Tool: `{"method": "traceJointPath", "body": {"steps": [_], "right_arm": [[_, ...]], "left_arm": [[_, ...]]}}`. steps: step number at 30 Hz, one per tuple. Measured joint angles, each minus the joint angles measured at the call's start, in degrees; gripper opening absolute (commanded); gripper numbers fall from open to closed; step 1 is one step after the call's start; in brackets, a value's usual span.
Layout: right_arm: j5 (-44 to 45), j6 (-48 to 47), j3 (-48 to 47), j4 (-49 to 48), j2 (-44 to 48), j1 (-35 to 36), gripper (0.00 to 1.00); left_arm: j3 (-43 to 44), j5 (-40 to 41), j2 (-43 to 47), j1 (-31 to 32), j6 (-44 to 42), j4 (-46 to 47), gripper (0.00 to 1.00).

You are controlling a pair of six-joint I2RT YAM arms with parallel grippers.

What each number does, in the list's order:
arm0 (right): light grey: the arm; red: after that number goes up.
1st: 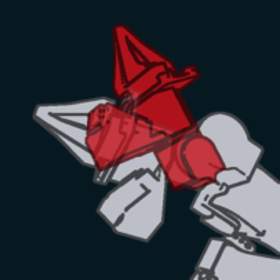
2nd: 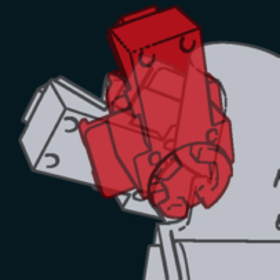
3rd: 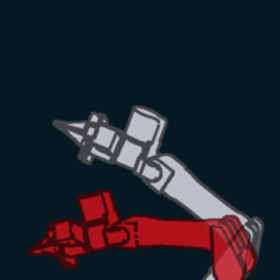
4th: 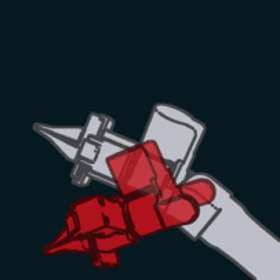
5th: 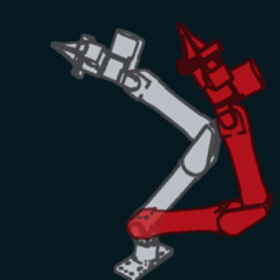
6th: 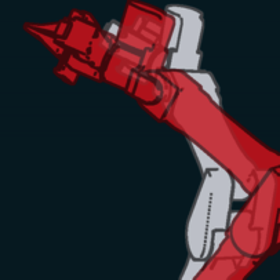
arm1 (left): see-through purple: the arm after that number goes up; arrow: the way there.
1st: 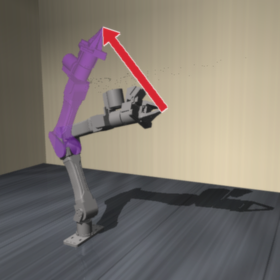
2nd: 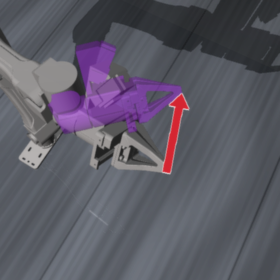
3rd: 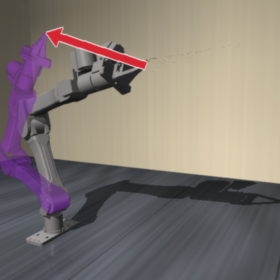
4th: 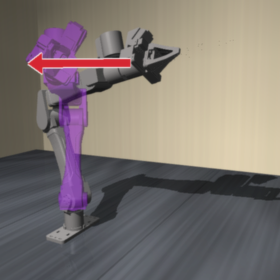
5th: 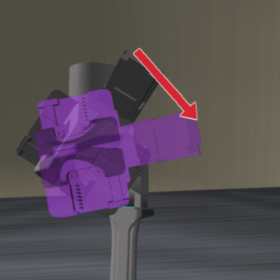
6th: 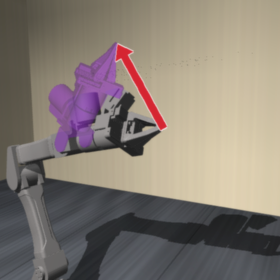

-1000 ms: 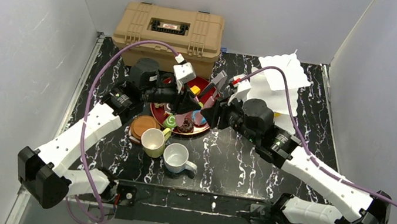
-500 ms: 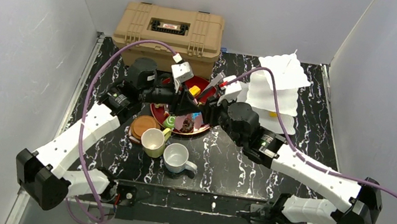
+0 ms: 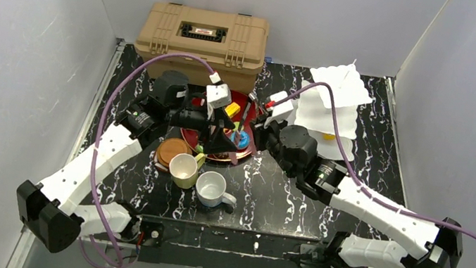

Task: Serve the afternoon tea
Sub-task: Adjust the clamp, then pick up the desert from the tray.

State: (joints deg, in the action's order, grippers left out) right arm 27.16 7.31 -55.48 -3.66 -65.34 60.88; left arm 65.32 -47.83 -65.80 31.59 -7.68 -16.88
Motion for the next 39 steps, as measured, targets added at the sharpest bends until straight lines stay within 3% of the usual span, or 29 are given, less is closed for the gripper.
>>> {"method": "traceJointPath", "body": {"steps": [7, 13, 16, 19, 28, 34, 39], "right_arm": [[4.48, -3.26, 0.09, -3.61, -3.23, 0.22, 0.08], [10.67, -4.90, 3.93, -13.70, -11.13, 0.39, 0.08], [13.53, -6.01, 6.36, -18.32, -15.04, 0.39, 0.08], [16.26, -7.65, 6.62, -22.75, -18.51, 0.39, 0.08], [22.43, -10.82, 6.14, -34.49, -25.22, 0.37, 0.07], [24.39, -12.04, 4.57, -39.93, -30.86, -0.33, 0.07], [25.00, -12.00, 3.93, -41.86, -33.07, -2.14, 0.07]], "left_arm": [[0.94, 9.60, 0.59, 0.02, -6.21, -4.20, 0.63], [-2.19, 16.33, 1.22, 0.00, -3.82, -1.79, 0.54], [-5.88, 18.45, 1.36, 0.00, -2.19, 0.76, 0.45], [-7.56, 19.26, -0.22, 0.00, -2.64, 2.62, 0.37], [-7.82, 20.39, -6.49, -2.84, -6.23, 7.28, 0.34], [-7.85, 19.71, -8.90, -3.32, -7.15, 9.70, 0.13], [-7.87, 19.02, -11.74, -4.39, -7.98, 10.84, 0.12]]}}
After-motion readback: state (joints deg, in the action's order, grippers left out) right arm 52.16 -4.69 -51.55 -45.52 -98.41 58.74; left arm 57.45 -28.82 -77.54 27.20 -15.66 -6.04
